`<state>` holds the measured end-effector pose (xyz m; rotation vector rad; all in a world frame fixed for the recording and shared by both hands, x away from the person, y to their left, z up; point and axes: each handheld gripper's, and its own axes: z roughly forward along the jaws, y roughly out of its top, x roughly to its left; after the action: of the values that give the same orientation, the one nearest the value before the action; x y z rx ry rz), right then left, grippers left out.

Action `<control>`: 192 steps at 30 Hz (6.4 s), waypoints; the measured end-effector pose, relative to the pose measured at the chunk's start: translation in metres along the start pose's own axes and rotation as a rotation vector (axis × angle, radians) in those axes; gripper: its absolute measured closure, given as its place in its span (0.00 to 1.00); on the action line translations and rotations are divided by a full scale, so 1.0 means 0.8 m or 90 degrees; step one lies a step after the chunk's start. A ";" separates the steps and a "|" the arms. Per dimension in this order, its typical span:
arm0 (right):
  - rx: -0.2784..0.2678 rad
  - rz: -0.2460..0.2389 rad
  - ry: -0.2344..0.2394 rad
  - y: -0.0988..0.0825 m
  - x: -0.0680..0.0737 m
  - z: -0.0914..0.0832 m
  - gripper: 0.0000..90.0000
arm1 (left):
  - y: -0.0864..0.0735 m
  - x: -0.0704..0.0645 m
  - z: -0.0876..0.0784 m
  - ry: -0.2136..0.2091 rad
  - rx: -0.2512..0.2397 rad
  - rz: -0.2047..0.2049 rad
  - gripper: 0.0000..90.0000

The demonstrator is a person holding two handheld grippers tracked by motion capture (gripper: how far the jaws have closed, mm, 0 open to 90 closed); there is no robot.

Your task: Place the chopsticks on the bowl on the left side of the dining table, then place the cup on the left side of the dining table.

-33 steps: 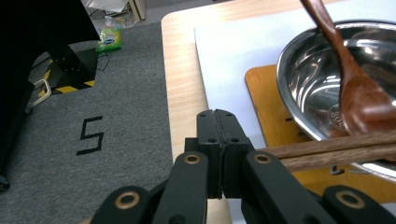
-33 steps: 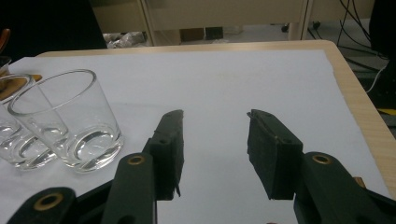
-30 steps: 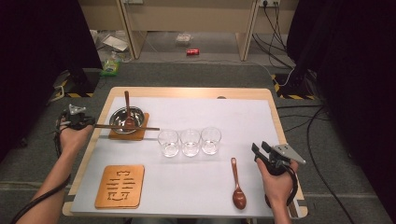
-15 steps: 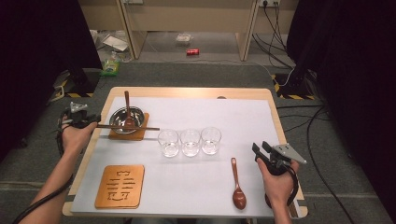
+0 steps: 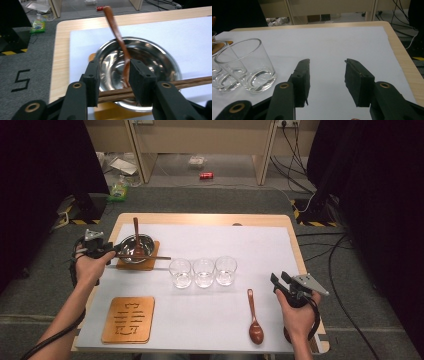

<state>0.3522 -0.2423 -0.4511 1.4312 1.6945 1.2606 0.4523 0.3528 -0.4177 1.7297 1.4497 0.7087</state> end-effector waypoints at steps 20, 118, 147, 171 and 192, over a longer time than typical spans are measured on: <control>0.010 0.024 -0.005 -0.003 -0.008 -0.003 0.61 | 0.000 -0.077 0.005 -0.098 -0.010 0.019 0.57; 0.040 0.023 0.012 0.002 -0.002 0.001 0.58 | -0.035 -0.120 -0.028 -0.145 0.066 0.046 0.90; 0.046 0.026 0.014 0.000 0.000 0.003 0.58 | -0.052 -0.087 -0.014 -0.139 0.088 0.002 0.87; 0.049 0.019 0.015 -0.001 0.001 0.004 0.57 | -0.055 -0.078 -0.065 -0.096 -0.059 -0.030 0.56; 0.050 0.020 0.016 -0.002 0.000 0.004 0.57 | -0.118 -0.085 -0.078 -0.077 -0.094 0.007 0.52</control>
<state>0.3545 -0.2414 -0.4535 1.5000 1.7625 1.2460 0.3354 0.3050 -0.4570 1.6390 1.2754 0.6866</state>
